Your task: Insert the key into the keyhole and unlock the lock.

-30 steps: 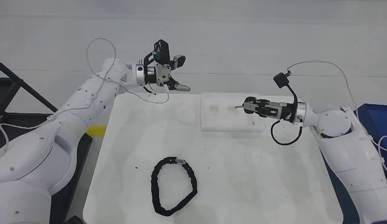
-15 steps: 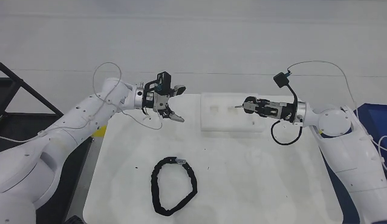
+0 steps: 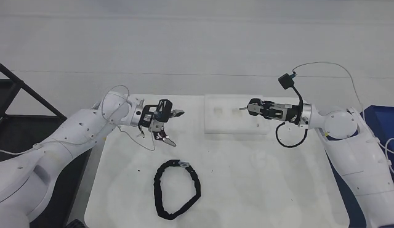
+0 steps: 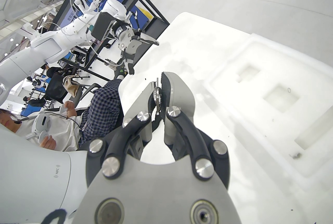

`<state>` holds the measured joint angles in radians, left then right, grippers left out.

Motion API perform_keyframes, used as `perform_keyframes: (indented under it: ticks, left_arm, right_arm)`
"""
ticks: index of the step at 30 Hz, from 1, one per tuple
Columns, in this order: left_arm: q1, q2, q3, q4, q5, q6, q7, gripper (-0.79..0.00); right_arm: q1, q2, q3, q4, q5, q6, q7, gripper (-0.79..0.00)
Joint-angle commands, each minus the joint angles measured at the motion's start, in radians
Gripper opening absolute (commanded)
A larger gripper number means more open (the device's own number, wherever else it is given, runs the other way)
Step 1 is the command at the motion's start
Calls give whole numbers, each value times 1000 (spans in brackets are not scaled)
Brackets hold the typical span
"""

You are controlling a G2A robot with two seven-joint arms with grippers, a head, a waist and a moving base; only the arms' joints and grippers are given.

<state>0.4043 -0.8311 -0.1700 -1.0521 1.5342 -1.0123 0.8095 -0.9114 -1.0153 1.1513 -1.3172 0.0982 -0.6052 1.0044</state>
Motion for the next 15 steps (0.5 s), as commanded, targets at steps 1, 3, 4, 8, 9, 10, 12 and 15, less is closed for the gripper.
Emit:
perform_keyframes:
  ticks: [1, 3, 4, 8, 9, 10, 12, 15]
  left_arm:
    - [15, -2, 0, -14, 21, 0, -2, 0]
    - [29, -6, 0, -12, 44, 0, -2, 0]
    - [35, -10, 0, -7, 56, 0, -2, 0]
    - [53, -31, 0, 14, 109, 0, -2, 0]
    - [57, -36, 0, 18, 118, 0, -2, 0]
    - [61, -41, 0, 21, 130, 0, -2, 0]
    - [68, -51, 0, 26, 152, 0, -2, 0]
    - [71, -56, 0, 32, 159, 0, -2, 0]
  right_arm:
    - [0, 0, 0, 0, 0, 0, 0, -785]
    - [0, 0, 0, 0, 0, 0, 0, -785]
    - [0, 0, 0, 0, 0, 0, 0, -785]
    - [0, 0, 0, 0, 0, 0, 0, -785]
    - [0, 0, 0, 0, 0, 0, 0, -785]
    - [0, 0, 0, 0, 0, 0, 0, -785]
    - [0, 0, 0, 0, 0, 0, 0, -785]
    - [0, 0, 0, 0, 0, 0, 0, -785]
